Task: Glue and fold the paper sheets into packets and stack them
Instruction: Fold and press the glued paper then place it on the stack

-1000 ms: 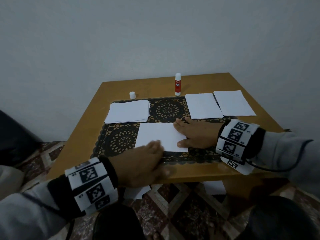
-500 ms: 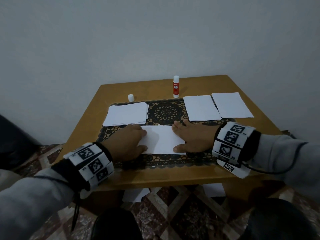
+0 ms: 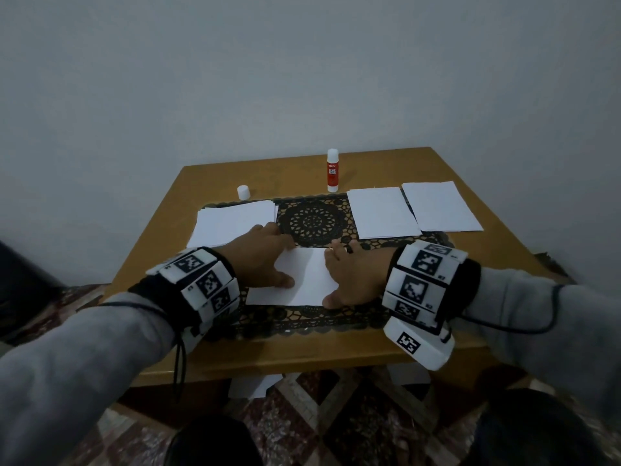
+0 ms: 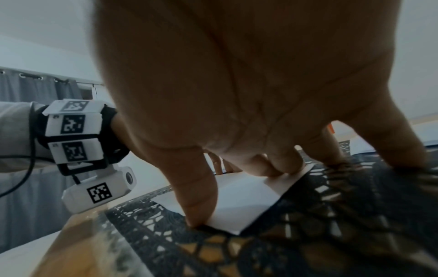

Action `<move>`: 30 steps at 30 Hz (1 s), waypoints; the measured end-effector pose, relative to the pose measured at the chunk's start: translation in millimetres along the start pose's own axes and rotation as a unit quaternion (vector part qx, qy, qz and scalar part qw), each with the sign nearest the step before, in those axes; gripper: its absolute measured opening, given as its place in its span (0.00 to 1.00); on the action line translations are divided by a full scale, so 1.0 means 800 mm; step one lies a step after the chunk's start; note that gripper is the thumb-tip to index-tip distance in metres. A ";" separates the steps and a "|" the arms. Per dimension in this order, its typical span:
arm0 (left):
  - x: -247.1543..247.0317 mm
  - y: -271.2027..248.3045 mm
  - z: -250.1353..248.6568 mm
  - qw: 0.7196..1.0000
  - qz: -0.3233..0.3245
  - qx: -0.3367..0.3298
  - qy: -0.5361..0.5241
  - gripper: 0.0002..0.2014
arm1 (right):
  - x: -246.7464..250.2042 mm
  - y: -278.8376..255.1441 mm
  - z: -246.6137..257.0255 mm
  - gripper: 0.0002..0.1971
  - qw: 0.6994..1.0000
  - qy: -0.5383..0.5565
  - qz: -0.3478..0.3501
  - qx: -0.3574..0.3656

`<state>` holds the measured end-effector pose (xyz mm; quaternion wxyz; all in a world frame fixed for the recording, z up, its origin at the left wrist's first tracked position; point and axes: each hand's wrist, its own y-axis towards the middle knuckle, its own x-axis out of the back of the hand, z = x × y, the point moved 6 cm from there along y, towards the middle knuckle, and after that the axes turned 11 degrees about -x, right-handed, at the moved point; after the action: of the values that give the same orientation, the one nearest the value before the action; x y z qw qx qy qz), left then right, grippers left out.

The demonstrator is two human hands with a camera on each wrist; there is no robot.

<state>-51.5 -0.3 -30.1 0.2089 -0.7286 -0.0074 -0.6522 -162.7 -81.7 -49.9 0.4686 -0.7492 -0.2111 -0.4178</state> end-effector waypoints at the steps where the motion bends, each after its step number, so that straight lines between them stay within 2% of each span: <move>1: 0.001 0.002 0.002 1.000 0.006 0.003 -0.003 0.35 | 0.001 -0.001 0.001 0.46 1.000 -0.005 -0.003 -0.003; 5: 0.003 0.007 0.008 1.000 0.018 0.014 -0.014 0.33 | 0.000 -0.003 0.004 0.44 1.000 -0.022 -0.008 -0.009; 11: 0.001 0.008 0.010 0.999 0.011 0.021 -0.029 0.32 | 0.011 -0.008 0.004 0.41 0.998 0.053 -0.019 0.015; 17: 0.001 0.011 0.009 1.000 0.008 0.012 -0.025 0.32 | 0.001 -0.011 0.005 0.44 1.000 -0.012 -0.019 -0.001; 25: 0.003 0.018 0.014 0.999 0.021 0.017 -0.024 0.33 | -0.034 -0.057 0.018 0.49 0.985 -0.059 -0.022 0.158; 30: -0.001 0.022 0.018 0.999 0.020 0.020 -0.042 0.30 | -0.027 -0.040 -0.010 0.45 0.993 0.009 -0.026 0.114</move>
<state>-33.1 -11.6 -36.8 0.2363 -0.7512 -0.0149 -0.6161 -200.4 -71.8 -49.1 0.5416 -0.6815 -0.2728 -0.4097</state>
